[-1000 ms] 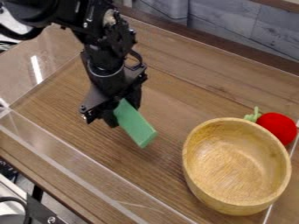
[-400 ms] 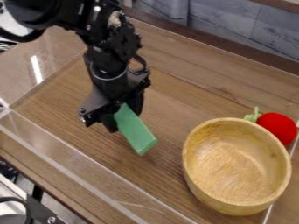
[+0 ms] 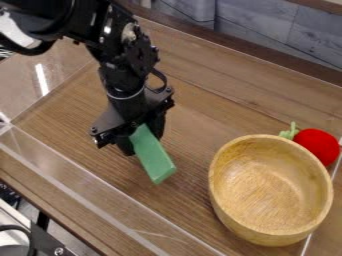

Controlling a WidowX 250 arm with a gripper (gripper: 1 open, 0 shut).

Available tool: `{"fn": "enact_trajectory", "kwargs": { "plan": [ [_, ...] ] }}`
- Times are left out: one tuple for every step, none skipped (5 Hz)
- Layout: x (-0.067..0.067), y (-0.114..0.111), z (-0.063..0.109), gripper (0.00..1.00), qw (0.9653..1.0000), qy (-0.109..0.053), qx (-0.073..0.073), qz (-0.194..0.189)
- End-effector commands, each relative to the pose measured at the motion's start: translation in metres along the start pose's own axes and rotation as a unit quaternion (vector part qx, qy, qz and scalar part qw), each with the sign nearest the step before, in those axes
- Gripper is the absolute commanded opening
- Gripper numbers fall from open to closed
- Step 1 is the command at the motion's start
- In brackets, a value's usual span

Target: Remove the green stick from the brown bowl and put it on the table

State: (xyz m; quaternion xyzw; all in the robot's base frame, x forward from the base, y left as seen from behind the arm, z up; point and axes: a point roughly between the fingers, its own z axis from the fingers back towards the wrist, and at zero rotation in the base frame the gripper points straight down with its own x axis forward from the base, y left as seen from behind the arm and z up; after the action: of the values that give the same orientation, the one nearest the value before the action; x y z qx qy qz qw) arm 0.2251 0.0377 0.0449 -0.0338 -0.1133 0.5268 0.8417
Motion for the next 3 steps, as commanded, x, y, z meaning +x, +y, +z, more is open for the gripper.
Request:
{"fn": "enact_trajectory", "kwargs": {
  "plan": [
    [0.004, -0.009, -0.006, 0.00, 0.9999, -0.002, -0.008, -0.014],
    [0.006, -0.008, -0.001, 1.00, 0.9999, 0.001, -0.003, -0.014],
    [0.015, -0.011, -0.001, 1.00, 0.9994, 0.013, -0.005, -0.030]
  ]
}}
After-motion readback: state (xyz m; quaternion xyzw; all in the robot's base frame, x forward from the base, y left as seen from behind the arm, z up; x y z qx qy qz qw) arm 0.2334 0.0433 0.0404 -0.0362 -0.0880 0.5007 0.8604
